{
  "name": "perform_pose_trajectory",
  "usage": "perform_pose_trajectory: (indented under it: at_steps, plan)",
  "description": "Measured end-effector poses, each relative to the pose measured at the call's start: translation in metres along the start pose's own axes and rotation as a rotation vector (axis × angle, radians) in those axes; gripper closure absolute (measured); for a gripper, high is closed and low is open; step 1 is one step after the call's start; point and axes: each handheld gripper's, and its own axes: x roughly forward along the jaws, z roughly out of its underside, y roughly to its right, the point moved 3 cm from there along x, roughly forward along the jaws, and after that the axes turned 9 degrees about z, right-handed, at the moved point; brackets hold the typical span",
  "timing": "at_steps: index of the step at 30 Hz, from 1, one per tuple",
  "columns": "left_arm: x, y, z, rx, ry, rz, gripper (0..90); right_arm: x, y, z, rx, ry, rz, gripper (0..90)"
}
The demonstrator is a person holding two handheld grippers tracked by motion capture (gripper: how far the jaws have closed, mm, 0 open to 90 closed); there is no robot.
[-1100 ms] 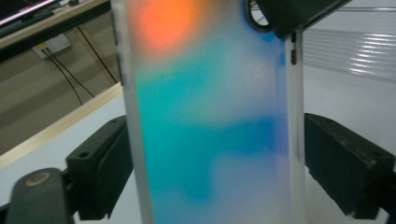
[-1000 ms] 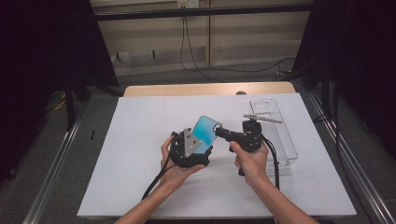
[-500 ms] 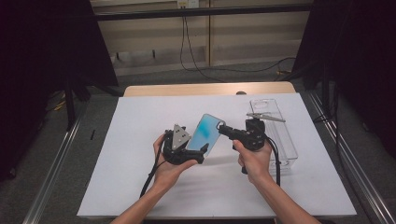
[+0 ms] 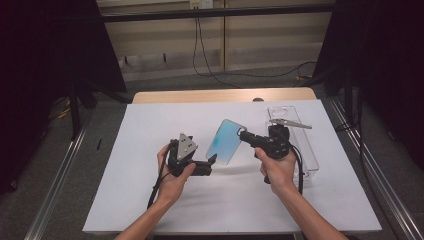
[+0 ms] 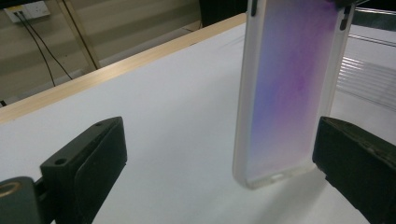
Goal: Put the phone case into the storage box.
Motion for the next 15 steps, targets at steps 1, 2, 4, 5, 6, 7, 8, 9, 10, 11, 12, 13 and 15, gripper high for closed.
perform_pose_trajectory:
  at_steps: [1, 2, 4, 5, 6, 7, 8, 9, 10, 11, 12, 13, 15]
  plan:
    - [-0.001, -0.001, 0.001, 0.001, 0.003, -0.012, 3.3, 0.000, 0.001, 0.000, -0.003, 0.003, 0.004, 84.8]
    - [-0.002, -0.003, 0.002, -0.008, 0.014, -0.017, 3.4, -0.001, 0.002, -0.001, -0.006, 0.005, 0.006, 84.8]
    - [-0.004, -0.006, 0.004, -0.028, 0.023, -0.008, 4.4, -0.002, 0.004, -0.002, -0.008, 0.011, 0.014, 84.9]
    - [-0.004, -0.006, 0.004, -0.028, 0.023, -0.008, 4.3, -0.002, 0.004, -0.002, -0.008, 0.011, 0.014, 84.9]
    - [-0.005, -0.007, 0.005, -0.034, 0.030, -0.008, 4.3, -0.002, 0.005, -0.002, -0.008, 0.013, 0.015, 84.8]
    - [-0.008, -0.009, 0.007, -0.033, 0.042, -0.014, 4.2, -0.004, 0.007, -0.003, -0.011, 0.021, 0.022, 84.8]
    - [-0.010, -0.010, 0.008, -0.038, 0.049, -0.014, 4.2, -0.005, 0.007, -0.004, -0.016, 0.021, 0.027, 84.8]
    - [-0.010, -0.010, 0.008, -0.038, 0.049, -0.014, 4.3, -0.005, 0.007, -0.004, -0.023, 0.024, 0.029, 84.8]
    - [-0.011, -0.010, 0.010, -0.040, 0.059, -0.012, 4.3, -0.005, 0.007, -0.004, -0.023, 0.024, 0.029, 84.8]
    - [-0.013, -0.010, 0.012, -0.022, 0.076, -0.018, 5.0, -0.006, 0.008, -0.005, -0.026, 0.029, 0.032, 84.8]
    - [-0.013, -0.010, 0.012, -0.022, 0.076, -0.018, 5.4, -0.006, 0.008, -0.005, -0.026, 0.029, 0.032, 84.8]
    - [-0.013, -0.011, 0.014, -0.021, 0.083, -0.029, 5.4, -0.007, 0.008, -0.005, -0.027, 0.030, 0.033, 84.8]
    - [-0.017, -0.013, 0.016, -0.032, 0.115, -0.009, 5.7, -0.009, 0.008, -0.006, -0.046, 0.042, 0.039, 84.8]
